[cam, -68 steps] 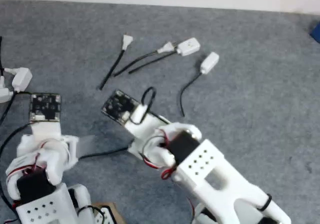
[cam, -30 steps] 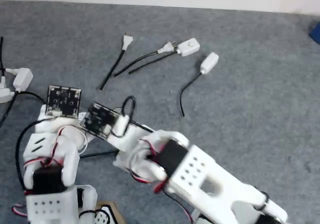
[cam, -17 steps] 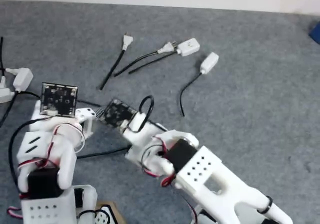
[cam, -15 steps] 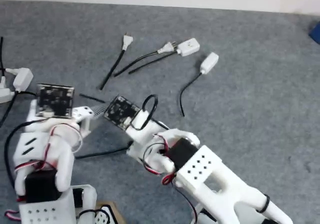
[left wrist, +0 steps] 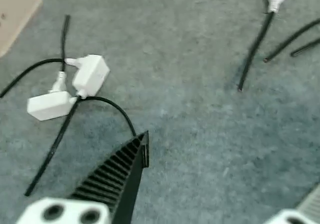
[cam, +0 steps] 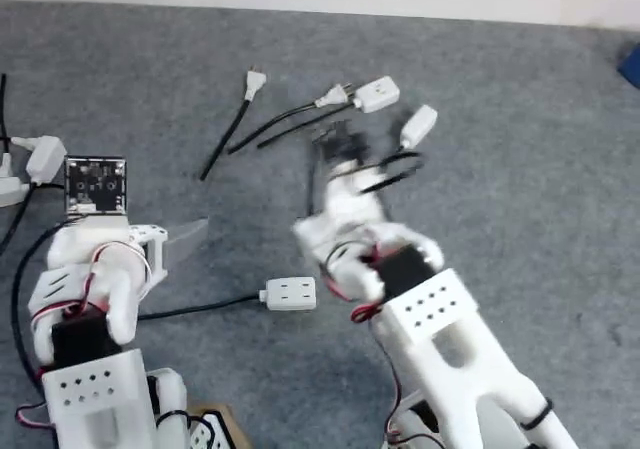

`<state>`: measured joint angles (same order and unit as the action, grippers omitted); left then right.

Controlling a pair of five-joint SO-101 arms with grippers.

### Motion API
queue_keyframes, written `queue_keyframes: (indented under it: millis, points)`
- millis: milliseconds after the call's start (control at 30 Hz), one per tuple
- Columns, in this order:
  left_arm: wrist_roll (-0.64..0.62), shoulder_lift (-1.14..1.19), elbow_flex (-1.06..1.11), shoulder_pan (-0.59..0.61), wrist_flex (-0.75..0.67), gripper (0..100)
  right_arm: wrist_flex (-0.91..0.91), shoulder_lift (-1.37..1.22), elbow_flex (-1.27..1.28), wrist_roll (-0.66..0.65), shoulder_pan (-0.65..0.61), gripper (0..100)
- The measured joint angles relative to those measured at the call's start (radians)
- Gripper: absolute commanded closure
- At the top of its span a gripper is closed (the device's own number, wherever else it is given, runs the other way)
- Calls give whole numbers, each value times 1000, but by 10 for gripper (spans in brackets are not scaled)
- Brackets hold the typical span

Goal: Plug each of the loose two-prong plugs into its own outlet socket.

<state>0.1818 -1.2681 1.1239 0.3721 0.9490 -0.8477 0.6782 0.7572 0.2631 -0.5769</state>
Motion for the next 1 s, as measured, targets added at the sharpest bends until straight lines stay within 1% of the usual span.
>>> queue_keyframes:
  millis: [67,167,300,400,533,667,833,1000]
  points:
    - [-6,15,0,-31,0,511,0,0,-17,94,38,992]
    - [-51,31,3,-100,5,511,0,0,-40,207,46,992]
    - [-84,48,3,-241,66,511,21,0,-48,310,48,992]
    - [-87,60,-32,-338,107,511,77,0,-49,324,46,992]
    - [-87,86,-98,-397,135,511,133,0,-34,328,-5,992]
    - [-87,141,-137,-414,138,511,149,-20,-31,328,-54,992]
    - [-87,250,-183,-414,138,511,150,-115,-31,328,-92,992]
    - [-87,353,-206,-419,106,511,150,-152,-31,328,-106,992]
